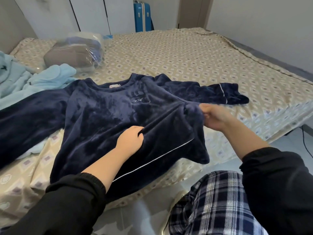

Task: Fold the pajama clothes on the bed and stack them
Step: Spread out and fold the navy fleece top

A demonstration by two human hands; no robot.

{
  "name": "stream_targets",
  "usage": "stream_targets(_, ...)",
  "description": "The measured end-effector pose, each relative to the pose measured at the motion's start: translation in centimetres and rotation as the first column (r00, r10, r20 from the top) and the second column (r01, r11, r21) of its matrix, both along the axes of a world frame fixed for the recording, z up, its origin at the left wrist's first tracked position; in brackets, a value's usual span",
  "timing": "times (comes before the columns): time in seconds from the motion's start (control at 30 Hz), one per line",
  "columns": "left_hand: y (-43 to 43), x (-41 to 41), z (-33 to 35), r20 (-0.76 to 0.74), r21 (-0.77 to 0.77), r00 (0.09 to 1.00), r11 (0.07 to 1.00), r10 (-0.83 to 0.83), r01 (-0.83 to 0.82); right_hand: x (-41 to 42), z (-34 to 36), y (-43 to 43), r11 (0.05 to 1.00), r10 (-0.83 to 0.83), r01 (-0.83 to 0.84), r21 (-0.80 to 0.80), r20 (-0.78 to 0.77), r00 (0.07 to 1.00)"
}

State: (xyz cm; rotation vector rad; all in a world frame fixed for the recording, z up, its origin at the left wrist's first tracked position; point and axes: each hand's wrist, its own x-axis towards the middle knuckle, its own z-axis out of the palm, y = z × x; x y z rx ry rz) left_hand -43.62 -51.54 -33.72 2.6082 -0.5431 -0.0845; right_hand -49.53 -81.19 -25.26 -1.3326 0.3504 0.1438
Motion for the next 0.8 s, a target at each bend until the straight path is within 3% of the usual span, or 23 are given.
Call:
stream_targets(0.03, 0.2, 0.0, 0.1, 0.088, 0.019, 0.996, 0.999, 0.026, -0.028, 0.0, 0.0, -0.8, 0.998, -0.031, 0.035, 0.053, -0.071, 0.997)
stream_targets(0.07, 0.4, 0.0, 0.0, 0.177, 0.073, 0.984, 0.996, 0.030, -0.043, 0.0, -0.2, -1.4, 0.996, -0.086, 0.084, -0.021, -0.167, 0.982)
stream_targets(0.13, 1.0, 0.2, -0.4, 0.248, 0.209, 0.968, 0.975, 0.023, -0.077, 0.0, -1.0, -2.6, 0.902, -0.273, 0.134, -0.410, -0.301, 0.914)
stream_targets(0.17, 1.4, 0.2, -0.8, 0.211, 0.267, 0.976, 0.958, 0.043, -0.100, -0.1, -1.3, -3.0, 0.843, -0.325, 0.129, -0.522, -0.304, 0.896)
stream_targets(0.2, 1.8, 0.4, -1.3, 0.157, 0.310, 0.985, 0.944, 0.071, -0.118, 0.0, -1.6, -3.2, 0.856, -0.284, 0.081, -0.510, -0.336, 0.898)
stream_targets(0.27, 2.4, 0.7, -2.1, 0.089, 0.354, 0.992, 0.927, 0.095, -0.121, -0.3, -1.2, -3.3, 0.938, -0.037, -0.112, -0.329, -0.415, 0.909)
stream_targets(0.37, 2.8, 0.9, -2.4, 0.087, 0.361, 0.994, 0.927, 0.073, -0.100, -1.2, -0.6, -3.5, 0.901, 0.346, -0.401, -0.164, -0.287, 0.893)
stream_targets(0.43, 2.8, 0.9, -2.2, 0.077, 0.357, 0.994, 0.929, 0.075, -0.098, -1.5, -0.7, -3.5, 0.924, 0.376, -0.382, -0.013, -0.147, 0.915)
stream_targets(0.47, 2.8, 0.9, -2.2, 0.072, 0.354, 0.995, 0.930, 0.074, -0.095, -1.2, -1.1, -3.4, 0.950, 0.304, -0.313, -0.019, -0.187, 0.934)
stream_targets(0.5, 2.9, 0.9, -2.1, 0.070, 0.353, 0.995, 0.931, 0.068, -0.089, -0.9, -1.7, -3.4, 0.955, 0.186, -0.240, -0.175, -0.278, 0.942)
stream_targets(0.53, 3.0, 0.8, -2.1, 0.071, 0.354, 0.996, 0.932, 0.059, -0.080, -0.6, -2.3, -3.3, 0.859, 0.009, -0.204, -0.469, -0.385, 0.923)
stream_targets(0.57, 3.2, 0.7, -2.0, 0.074, 0.356, 0.996, 0.932, 0.046, -0.070, -0.2, -2.8, -3.1, 0.633, -0.170, -0.199, -0.748, -0.385, 0.907)
stream_targets(0.6, 3.3, 0.7, -2.1, 0.074, 0.358, 0.997, 0.932, 0.034, -0.059, 0.1, -3.1, -2.7, 0.390, -0.263, -0.197, -0.899, -0.315, 0.912)
stream_targets(0.63, 3.4, 0.7, -2.1, 0.072, 0.359, 0.997, 0.932, 0.024, -0.048, 0.7, -3.5, -2.0, 0.277, -0.267, -0.168, -0.946, -0.243, 0.932)
stream_targets(0.73, 3.4, 0.6, -2.1, 0.070, 0.363, 0.998, 0.931, 0.008, -0.033, 2.3, -3.4, 0.8, 0.209, -0.188, -0.074, -0.975, -0.114, 0.976)
stream_targets(0.8, 3.6, 0.5, -2.1, 0.070, 0.363, 0.998, 0.931, 0.000, -0.026, 3.7, -3.4, 2.1, 0.302, -0.150, -0.051, -0.952, -0.100, 0.984)
